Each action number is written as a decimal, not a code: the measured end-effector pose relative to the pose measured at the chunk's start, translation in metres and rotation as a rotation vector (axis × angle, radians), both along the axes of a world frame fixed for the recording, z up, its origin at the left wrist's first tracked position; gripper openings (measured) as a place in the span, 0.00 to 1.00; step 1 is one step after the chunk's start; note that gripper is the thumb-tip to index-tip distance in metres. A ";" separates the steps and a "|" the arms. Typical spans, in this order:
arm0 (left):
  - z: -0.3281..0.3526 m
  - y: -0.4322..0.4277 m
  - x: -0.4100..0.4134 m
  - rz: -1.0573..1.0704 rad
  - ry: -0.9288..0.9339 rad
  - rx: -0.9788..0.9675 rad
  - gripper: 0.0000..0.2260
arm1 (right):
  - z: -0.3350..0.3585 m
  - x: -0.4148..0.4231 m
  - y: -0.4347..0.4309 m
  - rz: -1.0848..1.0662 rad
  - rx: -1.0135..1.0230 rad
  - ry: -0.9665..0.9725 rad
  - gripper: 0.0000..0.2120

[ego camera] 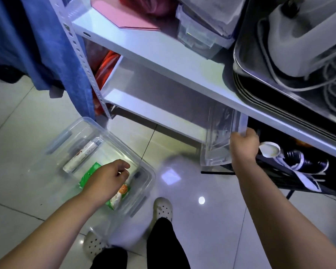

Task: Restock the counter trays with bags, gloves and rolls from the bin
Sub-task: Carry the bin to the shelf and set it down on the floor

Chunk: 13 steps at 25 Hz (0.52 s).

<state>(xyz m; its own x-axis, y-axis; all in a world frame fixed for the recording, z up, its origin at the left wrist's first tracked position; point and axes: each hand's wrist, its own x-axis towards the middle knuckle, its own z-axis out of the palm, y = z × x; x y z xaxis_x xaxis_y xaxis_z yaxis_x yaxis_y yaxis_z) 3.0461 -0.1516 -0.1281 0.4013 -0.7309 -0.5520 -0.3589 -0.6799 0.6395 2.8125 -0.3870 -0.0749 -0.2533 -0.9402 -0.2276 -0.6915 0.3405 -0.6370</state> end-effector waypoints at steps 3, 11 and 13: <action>-0.001 0.010 0.004 0.001 0.015 -0.009 0.08 | -0.005 0.004 0.015 0.015 0.001 -0.088 0.05; 0.010 0.032 0.040 0.006 0.077 -0.091 0.07 | -0.026 0.062 0.148 0.401 -0.033 0.114 0.15; 0.013 0.038 0.053 0.006 0.067 -0.121 0.07 | -0.023 0.074 0.177 0.511 -0.054 0.154 0.14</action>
<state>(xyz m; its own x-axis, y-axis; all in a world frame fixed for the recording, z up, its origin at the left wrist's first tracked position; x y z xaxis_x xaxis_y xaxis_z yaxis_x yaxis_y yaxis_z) 3.0990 -0.1139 -0.1149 0.3714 -0.7916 -0.4851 -0.3089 -0.5981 0.7395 2.8869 -0.2102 -0.0976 0.2130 -0.9618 -0.1716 -0.8476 -0.0945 -0.5222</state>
